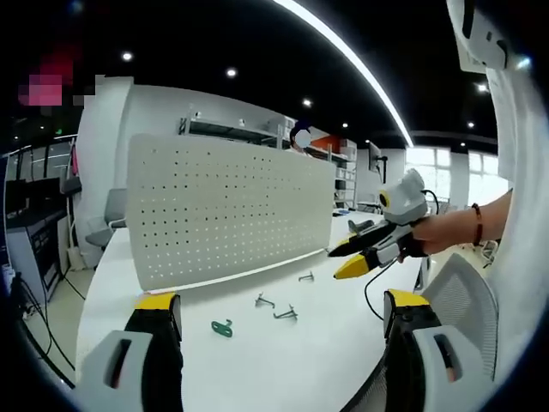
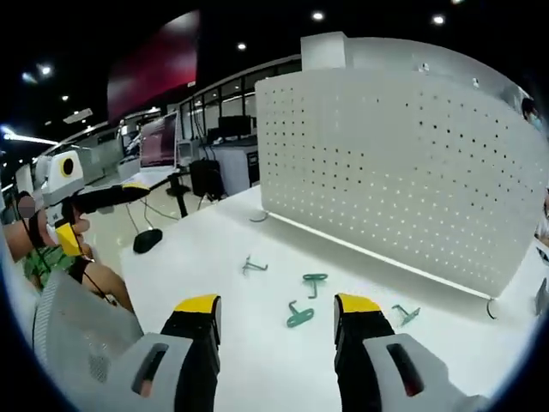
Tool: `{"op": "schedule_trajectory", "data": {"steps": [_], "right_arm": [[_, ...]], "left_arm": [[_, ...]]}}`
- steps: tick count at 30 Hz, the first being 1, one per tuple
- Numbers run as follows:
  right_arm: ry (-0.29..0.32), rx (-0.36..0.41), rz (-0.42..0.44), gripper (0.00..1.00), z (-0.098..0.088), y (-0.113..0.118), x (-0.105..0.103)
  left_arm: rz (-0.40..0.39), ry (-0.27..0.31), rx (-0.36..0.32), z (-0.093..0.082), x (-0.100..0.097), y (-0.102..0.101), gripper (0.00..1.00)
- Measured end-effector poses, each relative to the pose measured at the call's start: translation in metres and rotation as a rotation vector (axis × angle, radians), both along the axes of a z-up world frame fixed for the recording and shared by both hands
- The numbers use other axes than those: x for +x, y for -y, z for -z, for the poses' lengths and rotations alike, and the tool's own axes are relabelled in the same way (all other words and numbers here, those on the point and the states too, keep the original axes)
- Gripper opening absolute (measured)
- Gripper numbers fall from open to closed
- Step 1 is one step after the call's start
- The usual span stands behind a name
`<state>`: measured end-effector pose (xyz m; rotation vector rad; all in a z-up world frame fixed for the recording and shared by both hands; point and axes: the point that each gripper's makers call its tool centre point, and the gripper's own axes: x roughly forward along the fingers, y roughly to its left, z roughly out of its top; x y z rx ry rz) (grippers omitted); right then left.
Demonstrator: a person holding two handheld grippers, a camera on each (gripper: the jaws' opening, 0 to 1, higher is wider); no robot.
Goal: Insert the hook assembly into the mounting plate slot until the hook locks in place.
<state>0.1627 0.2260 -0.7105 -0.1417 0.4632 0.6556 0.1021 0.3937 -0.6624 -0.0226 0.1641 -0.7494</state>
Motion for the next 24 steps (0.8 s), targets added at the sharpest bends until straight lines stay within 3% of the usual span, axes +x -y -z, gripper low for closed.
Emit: {"op": "schedule_trajectory", "data": {"steps": [9,24], "right_arm": [[-0.034,0.001,-0.005,0.51,0.013,-0.004,0.007],[-0.147,-0.005,0.016,0.45,0.049,-0.006,0.015]], "left_arm": [[0.003,-0.009,-0.005,0.003,0.001,0.004,1.00],[0.000,-0.034,-0.012,0.011,0.000,0.004,1.00]]}}
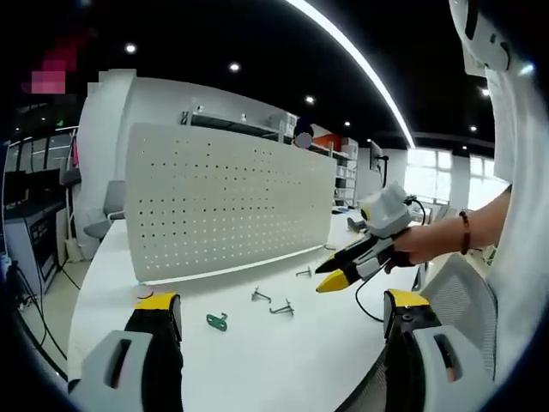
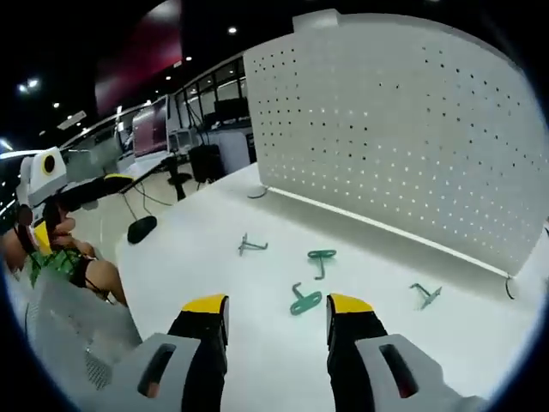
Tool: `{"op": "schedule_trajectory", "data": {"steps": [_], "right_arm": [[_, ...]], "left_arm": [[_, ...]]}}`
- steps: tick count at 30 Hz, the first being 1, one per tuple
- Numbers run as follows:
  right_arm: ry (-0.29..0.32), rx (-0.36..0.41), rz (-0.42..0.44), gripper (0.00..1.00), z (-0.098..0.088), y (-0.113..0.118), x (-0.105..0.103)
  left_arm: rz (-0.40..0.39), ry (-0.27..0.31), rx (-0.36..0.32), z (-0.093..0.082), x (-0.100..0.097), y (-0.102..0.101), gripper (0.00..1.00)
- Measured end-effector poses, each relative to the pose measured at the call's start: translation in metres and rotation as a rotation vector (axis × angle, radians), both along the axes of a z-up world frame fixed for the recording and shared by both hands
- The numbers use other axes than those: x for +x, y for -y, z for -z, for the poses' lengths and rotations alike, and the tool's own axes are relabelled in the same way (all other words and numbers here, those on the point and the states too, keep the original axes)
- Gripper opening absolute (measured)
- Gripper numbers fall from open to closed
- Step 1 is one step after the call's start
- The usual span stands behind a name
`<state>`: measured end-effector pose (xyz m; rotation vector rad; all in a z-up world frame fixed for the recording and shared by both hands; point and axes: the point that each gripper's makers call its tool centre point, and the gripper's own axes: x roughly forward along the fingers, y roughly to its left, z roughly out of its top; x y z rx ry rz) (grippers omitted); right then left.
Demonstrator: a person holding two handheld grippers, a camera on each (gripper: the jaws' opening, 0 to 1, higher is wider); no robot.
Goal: Insert the hook assembly into the mounting plate slot until the hook locks in place.
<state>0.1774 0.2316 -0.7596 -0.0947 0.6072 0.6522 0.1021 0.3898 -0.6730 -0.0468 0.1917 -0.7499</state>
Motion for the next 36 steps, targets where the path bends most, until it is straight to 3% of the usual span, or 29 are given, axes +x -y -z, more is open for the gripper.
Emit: {"op": "schedule_trajectory", "data": {"steps": [21,36], "right_arm": [[-0.140,-0.063,0.052,0.37,0.044,0.002,0.014],[-0.221,-0.062,0.098,0.32,0.063,-0.004,0.024]], "left_arm": [[0.007,-0.012,0.013,0.008,0.002,-0.002,1.00],[-0.014,-0.014,-0.015,0.015,0.006,-0.006,0.99]]}}
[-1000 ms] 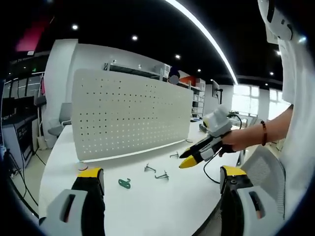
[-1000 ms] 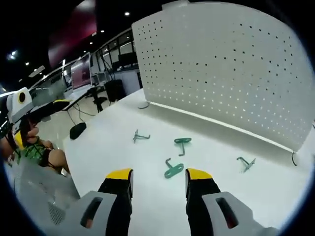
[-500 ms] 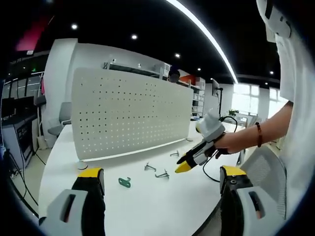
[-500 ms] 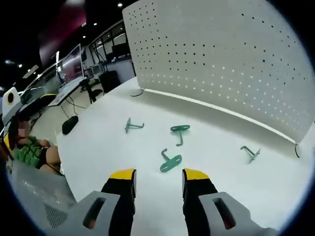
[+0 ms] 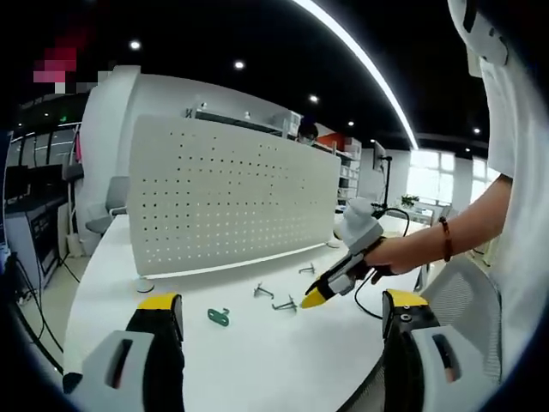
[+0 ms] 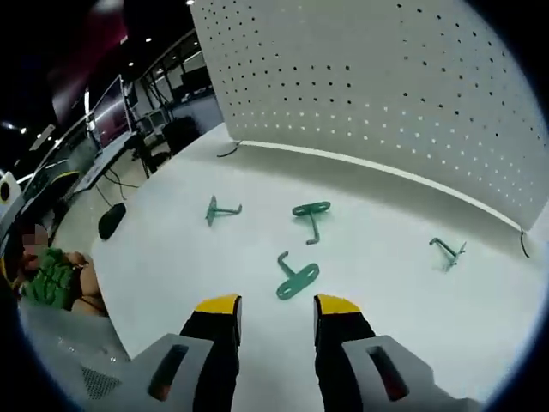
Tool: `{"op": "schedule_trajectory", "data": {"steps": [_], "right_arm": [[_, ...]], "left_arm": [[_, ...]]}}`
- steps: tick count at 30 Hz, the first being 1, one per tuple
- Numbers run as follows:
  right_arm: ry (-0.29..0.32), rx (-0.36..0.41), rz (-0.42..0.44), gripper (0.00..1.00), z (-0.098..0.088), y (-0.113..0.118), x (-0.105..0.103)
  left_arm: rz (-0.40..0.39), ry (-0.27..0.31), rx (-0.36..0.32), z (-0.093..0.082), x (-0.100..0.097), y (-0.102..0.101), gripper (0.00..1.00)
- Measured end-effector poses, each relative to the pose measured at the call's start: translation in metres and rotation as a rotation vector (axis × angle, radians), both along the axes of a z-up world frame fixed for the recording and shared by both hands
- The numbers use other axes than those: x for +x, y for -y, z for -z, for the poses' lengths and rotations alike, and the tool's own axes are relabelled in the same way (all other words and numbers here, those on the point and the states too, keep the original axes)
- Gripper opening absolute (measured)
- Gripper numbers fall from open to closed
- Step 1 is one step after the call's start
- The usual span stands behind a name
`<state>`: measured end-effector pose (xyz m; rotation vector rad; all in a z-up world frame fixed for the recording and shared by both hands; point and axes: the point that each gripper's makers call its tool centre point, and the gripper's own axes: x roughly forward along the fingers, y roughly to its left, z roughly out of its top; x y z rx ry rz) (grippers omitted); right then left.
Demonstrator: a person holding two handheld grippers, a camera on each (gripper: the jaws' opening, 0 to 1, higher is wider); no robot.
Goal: Insert the hook assembly into the mounting plate slot until the hook locks in place.
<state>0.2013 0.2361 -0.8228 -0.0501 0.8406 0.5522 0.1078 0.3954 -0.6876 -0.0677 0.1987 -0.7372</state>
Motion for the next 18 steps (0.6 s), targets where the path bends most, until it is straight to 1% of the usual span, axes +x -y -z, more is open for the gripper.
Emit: {"op": "schedule_trajectory", "data": {"steps": [4,6,10,18], "right_arm": [[-0.015,0.005,0.013,0.30,0.003,-0.001,0.006],[-0.032,0.002,0.027,0.29,0.005,-0.001,0.008],[-0.036,-0.005,0.021,0.27,0.009,-0.004,0.013],[-0.078,-0.017,0.034,0.25,0.020,-0.006,0.014]], "left_arm": [[0.001,-0.006,-0.006,0.002,-0.002,0.001,0.99],[0.000,-0.008,-0.007,0.003,-0.003,0.000,0.99],[-0.017,-0.009,-0.012,0.003,-0.002,-0.004,0.99],[-0.029,-0.014,-0.010,0.004,-0.003,-0.007,0.98]]}}
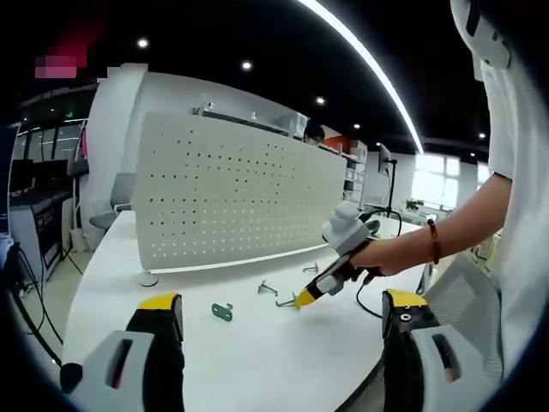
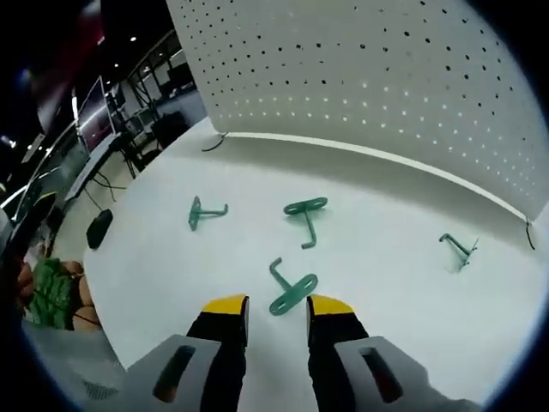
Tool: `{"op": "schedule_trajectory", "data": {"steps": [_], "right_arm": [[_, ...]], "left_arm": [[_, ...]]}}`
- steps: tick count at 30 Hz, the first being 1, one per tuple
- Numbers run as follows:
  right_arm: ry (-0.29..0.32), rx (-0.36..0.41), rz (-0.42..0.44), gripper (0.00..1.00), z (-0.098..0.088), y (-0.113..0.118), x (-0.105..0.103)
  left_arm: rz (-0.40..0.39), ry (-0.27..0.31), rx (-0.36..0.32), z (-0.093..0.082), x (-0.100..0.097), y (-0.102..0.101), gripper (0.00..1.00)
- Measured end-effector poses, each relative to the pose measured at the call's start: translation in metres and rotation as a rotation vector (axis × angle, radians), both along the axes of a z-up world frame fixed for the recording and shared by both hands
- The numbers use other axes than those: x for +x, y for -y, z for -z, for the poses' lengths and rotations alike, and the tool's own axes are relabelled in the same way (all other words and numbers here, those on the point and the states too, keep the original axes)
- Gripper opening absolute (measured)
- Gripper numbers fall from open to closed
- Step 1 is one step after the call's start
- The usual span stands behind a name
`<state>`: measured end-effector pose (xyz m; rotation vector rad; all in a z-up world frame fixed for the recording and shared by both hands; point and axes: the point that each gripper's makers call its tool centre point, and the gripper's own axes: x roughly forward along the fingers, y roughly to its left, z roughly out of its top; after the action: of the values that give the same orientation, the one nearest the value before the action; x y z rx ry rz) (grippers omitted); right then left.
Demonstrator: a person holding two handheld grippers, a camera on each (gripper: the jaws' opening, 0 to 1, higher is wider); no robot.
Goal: Insert the hook assembly into the mounting plate slot until the hook locks in place.
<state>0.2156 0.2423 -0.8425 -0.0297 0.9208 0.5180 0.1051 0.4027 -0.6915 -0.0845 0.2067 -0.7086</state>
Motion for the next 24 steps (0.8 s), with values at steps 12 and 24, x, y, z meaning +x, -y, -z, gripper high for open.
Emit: {"op": "schedule_trajectory", "data": {"steps": [12,24], "right_arm": [[-0.039,-0.024,0.015,0.23,0.013,0.003,0.005],[-0.040,-0.051,-0.001,0.11,0.014,0.009,0.008]], "left_arm": [[0.000,-0.009,0.005,0.002,-0.002,-0.004,0.97],[0.000,-0.011,0.001,0.001,-0.002,-0.005,0.97]]}}
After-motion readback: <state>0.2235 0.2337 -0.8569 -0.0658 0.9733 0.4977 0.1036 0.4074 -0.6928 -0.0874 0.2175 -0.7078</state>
